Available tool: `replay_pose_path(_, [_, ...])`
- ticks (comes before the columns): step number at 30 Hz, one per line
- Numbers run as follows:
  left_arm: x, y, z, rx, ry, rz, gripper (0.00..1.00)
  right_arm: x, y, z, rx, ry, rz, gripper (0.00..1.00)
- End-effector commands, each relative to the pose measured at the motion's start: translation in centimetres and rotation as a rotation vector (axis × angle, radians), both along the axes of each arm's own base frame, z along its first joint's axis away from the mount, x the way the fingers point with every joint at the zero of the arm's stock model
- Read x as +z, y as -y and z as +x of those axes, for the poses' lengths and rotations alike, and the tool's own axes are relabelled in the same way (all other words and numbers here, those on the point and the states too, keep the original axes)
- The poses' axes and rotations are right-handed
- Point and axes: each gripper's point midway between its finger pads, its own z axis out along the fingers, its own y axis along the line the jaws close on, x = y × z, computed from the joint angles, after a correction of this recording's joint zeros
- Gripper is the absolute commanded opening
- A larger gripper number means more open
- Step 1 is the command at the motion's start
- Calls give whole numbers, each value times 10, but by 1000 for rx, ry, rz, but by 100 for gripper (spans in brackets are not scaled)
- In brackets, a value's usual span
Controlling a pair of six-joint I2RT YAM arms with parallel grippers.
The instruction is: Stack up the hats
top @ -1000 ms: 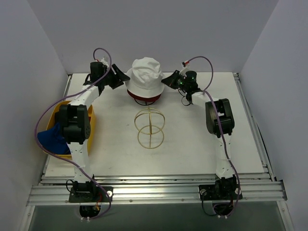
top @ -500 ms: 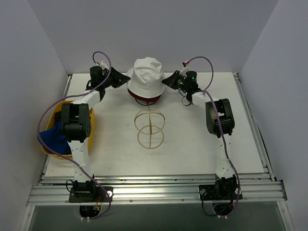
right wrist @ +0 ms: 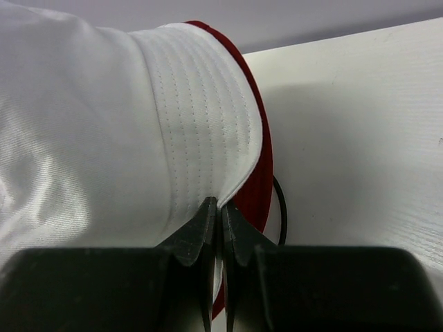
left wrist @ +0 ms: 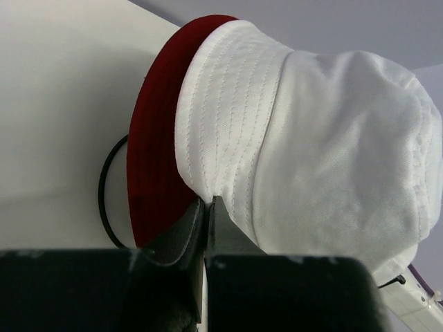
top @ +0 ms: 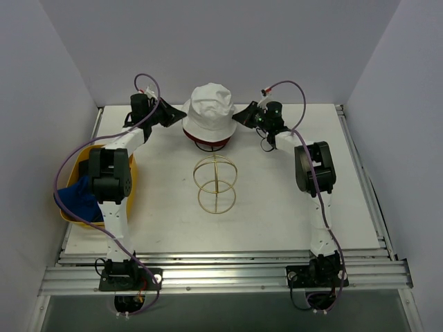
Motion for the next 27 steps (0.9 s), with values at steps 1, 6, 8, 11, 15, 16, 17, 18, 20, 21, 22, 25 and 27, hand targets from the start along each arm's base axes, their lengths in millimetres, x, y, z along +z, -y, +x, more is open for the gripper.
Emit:
replay_pose_path(1, [-19,-12,10,43,-30,83,2,-14,9,12,-28,-10,-47,0])
replay_pose_path(6, [-34,-18,11,66,-65,139,2,-30,9,15,-34,-42,-62,0])
replay_pose_path(8, [-39,-21,13,76,-72,161,2,-37,10,16,-37,-58,-69,0])
replay_pose_path(11, [-46,-22,15,80,-82,174,2,-44,10,18,-43,-74,-80,0])
replay_pose_path(15, [-59,-23,12,80,-122,189,2,-51,12,19,-44,-94,-95,0])
replay_pose_path(16, [-62,-23,13,80,-125,189,2,-54,12,19,-46,-101,-96,0])
replay_pose_path(17, [-64,-24,12,82,-130,196,2,-55,11,19,-46,-102,-97,0])
replay_pose_path(18, [-65,-23,12,83,-134,200,2,-56,13,20,-52,-105,-98,0])
replay_pose_path(20, [-67,-24,12,84,-137,207,2,-56,14,20,-53,-108,-99,0])
replay_pose_path(21, [-65,-24,12,83,-132,209,3,-56,14,20,-53,-107,-99,0])
replay_pose_path(22, [-63,-24,11,84,-131,209,2,-56,14,20,-53,-110,-100,0])
replay_pose_path(25, [-49,-22,8,74,-101,200,2,-47,15,21,-53,-94,-101,0])
replay_pose_path(27, [-40,-20,4,68,-82,193,4,-31,15,21,-56,-68,-102,3])
